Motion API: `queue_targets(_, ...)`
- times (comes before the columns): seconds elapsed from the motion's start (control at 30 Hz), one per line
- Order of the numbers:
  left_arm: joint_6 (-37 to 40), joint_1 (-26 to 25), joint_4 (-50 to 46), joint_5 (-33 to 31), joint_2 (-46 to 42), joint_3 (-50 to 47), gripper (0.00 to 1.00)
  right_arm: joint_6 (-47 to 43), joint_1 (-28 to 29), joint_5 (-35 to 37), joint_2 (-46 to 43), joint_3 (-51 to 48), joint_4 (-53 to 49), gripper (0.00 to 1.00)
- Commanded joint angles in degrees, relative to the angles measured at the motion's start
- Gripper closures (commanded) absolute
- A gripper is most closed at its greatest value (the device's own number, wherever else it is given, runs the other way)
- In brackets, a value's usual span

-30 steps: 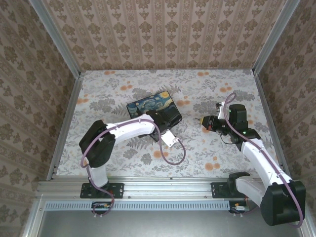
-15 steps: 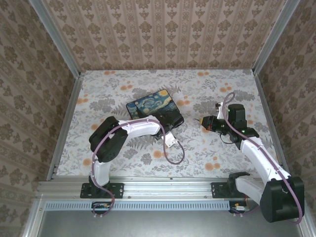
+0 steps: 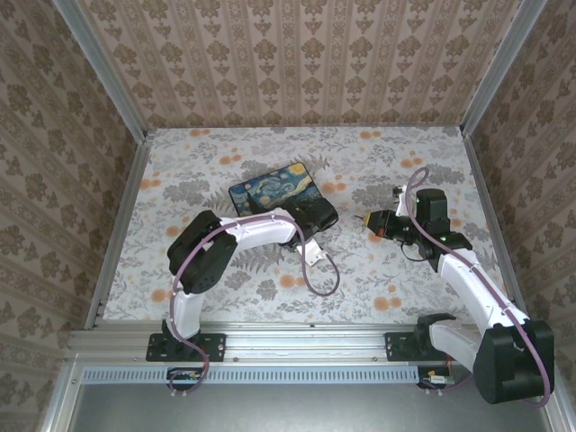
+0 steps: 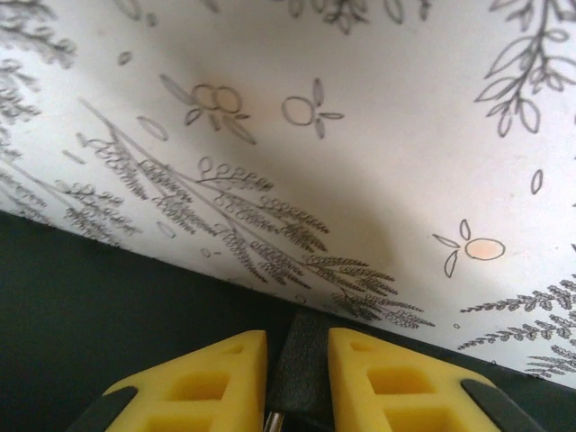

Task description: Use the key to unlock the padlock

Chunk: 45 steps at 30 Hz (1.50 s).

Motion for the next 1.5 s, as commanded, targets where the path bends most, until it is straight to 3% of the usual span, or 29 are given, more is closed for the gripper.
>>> queue_targets(0.0, -0.9, 0.1, -3.5, 0.7, -1.8, 2.5, 0.78, -0.7, -0.3, -1.7, 0.3, 1.9, 1.1, 1.0)
queue_targets(0.17, -2.3, -0.5, -6.0, 2.4, -3.2, 3.6, 0.81, -0.8, -0.3, -1.6, -0.2, 1.7, 0.7, 1.0)
queue_targets(0.2, -2.7, -0.5, -6.4, 2.4, -3.2, 3.8, 0.76, -0.8, -0.3, -1.6, -0.3, 1.7, 0.7, 1.0)
queue_targets(0.27, -3.1, -0.6, -6.2, 2.7, -3.7, 3.3, 0.55, -0.8, -0.3, -1.7, -0.4, 1.7, 0.6, 1.0)
queue_targets(0.33, -0.8, -1.0, -3.9, 0.0, -3.8, 1.3, 0.43, -0.7, -0.3, -1.6, -0.3, 1.5, 0.9, 1.0)
queue_targets(0.43, 0.0, -1.6, -1.7, -5.9, -1.2, 0.6, 0.41, -0.2, -0.3, -1.9, -0.2, 1.2, 1.8, 1.0)
queue_targets(0.63, 1.1, -1.9, 0.6, -12.1, 2.8, 0.8, 0.44, -0.3, -0.3, -2.3, -0.6, 1.3, 1.9, 1.0)
queue_targets(0.73, 0.7, -2.1, 1.2, -12.0, 4.1, 1.5, 0.46, -0.1, -0.3, -2.6, -0.6, 1.3, 2.2, 1.0)
queue_targets(1.0, -0.8, -1.4, -0.6, -14.5, 8.4, 5.0, 0.64, -0.1, -0.4, -3.4, -0.9, 1.1, 2.4, 1.0)
queue_targets(1.13, -2.1, -1.4, -3.1, -13.7, 8.3, 6.0, 0.79, -0.1, -0.4, -3.4, -1.1, 0.9, 2.5, 1.0)
queue_targets(1.23, -2.8, -1.8, -3.8, -12.7, 7.3, 6.2, 0.84, 0.0, -0.5, -3.5, -0.7, 0.7, 3.0, 1.0)
queue_targets(1.4, -4.9, -3.3, -6.3, -8.9, 3.9, 7.5, 0.85, 0.3, -0.5, -3.7, 0.2, 0.6, 3.7, 1.0)
queue_targets(1.47, -7.1, -4.0, -6.8, -6.2, 1.5, 8.3, 0.8, 0.4, -0.5, -3.5, 0.2, 0.4, 3.7, 1.0)
